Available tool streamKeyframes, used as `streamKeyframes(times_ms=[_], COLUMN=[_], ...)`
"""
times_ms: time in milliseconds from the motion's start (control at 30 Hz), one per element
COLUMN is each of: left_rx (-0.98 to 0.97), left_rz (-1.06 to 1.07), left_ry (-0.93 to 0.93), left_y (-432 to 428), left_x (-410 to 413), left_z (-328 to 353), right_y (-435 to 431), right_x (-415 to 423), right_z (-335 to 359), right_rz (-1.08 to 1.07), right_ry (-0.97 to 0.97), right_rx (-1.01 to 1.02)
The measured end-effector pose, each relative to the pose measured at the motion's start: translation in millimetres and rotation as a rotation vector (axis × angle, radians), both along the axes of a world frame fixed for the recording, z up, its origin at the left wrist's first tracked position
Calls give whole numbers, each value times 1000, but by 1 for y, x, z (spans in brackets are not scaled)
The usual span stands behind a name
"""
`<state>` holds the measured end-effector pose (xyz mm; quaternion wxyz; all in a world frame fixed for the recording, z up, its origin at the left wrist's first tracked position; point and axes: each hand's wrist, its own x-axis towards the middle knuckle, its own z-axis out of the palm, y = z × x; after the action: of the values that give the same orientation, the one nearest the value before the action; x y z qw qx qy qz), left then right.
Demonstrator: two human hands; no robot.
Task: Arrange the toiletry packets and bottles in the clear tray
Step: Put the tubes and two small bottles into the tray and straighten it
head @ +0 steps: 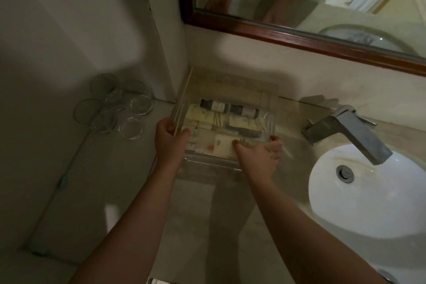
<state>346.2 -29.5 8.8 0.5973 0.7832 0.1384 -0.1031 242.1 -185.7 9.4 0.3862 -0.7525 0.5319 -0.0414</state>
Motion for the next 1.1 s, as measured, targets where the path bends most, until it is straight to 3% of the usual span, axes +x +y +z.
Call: streamKeyframes(times_ms=[167, 267, 433, 667, 1100], left_rx=[-6, -58, 231, 275, 329], left_rz=[-34, -218, -500, -417, -307], left_ry=[-38, -5, -34, -115, -170], left_y=[8, 25, 30, 23, 5], left_x=[-4, -17, -27, -24, -6], left_z=[-5, -21, -22, -20, -31], right_y=[-5, -11, -18, -14, -24], right_x=[1, -8, -26, -50, -28], right_z=[-5, -9, -8, -8, -9], right_rz=[-9, 40, 136, 433, 395], right_ry=[-24, -72, -177, -9, -68], right_rx=[33, 72, 192, -75, -222])
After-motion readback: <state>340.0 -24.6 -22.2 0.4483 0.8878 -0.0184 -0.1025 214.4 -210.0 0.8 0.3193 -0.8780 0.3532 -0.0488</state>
